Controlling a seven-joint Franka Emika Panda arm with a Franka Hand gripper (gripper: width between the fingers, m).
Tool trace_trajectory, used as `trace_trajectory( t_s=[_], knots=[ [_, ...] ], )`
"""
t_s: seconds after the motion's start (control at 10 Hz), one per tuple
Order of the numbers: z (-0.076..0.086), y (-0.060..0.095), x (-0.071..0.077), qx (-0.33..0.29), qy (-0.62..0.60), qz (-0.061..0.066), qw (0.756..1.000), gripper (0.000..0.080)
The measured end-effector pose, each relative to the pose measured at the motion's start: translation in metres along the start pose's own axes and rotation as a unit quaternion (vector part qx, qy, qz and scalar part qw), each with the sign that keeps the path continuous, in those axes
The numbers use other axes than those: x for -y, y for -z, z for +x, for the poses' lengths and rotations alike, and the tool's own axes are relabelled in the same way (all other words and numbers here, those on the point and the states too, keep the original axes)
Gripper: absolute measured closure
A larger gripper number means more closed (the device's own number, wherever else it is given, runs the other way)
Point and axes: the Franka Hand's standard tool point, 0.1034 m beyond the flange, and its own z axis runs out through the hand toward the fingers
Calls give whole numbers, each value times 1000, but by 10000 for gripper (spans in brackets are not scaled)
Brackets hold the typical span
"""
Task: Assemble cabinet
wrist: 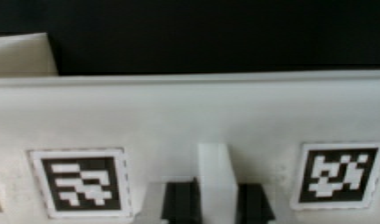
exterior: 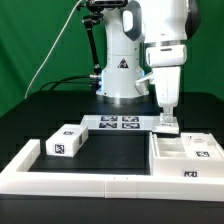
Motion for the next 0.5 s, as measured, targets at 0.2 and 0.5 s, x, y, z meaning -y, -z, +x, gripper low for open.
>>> trace_trajectory(
  t_s=[0.2,0.5],
  knots=[
    [-1,-1,-1,0,2,1,1000,730],
    [-8,-3,-14,4,0,5,1000,730]
  ],
)
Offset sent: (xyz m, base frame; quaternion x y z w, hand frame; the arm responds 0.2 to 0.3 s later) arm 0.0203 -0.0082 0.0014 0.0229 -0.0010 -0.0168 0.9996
